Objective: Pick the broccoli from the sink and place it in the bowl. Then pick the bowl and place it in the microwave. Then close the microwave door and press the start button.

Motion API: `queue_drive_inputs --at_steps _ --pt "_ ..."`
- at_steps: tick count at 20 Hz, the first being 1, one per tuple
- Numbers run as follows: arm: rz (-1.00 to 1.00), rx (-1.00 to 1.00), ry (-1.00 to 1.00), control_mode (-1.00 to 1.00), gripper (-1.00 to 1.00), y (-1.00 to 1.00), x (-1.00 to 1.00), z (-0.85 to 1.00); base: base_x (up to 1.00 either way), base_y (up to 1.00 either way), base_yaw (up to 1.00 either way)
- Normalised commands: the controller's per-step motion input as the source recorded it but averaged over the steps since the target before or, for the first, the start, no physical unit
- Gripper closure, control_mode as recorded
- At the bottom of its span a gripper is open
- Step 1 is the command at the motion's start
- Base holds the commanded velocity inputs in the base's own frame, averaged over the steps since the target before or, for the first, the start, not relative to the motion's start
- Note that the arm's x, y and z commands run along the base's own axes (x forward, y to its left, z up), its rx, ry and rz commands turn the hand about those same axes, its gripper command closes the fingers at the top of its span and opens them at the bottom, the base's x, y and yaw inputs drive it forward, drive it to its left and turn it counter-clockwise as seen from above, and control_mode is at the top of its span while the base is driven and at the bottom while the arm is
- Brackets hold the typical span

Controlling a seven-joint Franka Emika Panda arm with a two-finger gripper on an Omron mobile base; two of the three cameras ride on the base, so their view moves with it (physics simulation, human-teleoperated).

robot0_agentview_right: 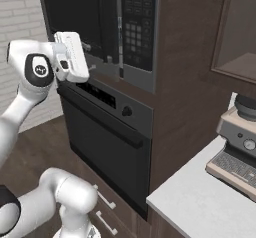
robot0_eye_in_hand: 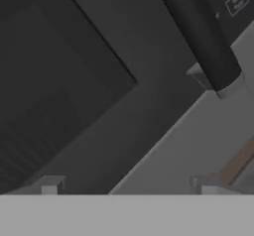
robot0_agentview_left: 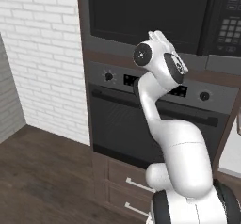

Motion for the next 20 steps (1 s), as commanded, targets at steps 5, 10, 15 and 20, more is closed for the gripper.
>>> queue_drive_inputs --at_steps 5,10,15,20 --pt "-0.04 0.00 0.00 -1.00 -1.00 -0.20 0.51 0.09 0.00 0.00 0.00" --pt "0.00 0.00 -0.05 -1.00 -1.00 -0.40 0.61 -0.02 0.00 0.00 0.00" --pt "0.00 0.01 -0.02 -1.00 -1.00 -0.49 0.40 -0.23 0.00 0.00 0.00" --pt "0.00 0.03 -0.22 -1.00 -1.00 -0.28 -0.79 -0.02 0.00 0.00 0.00"
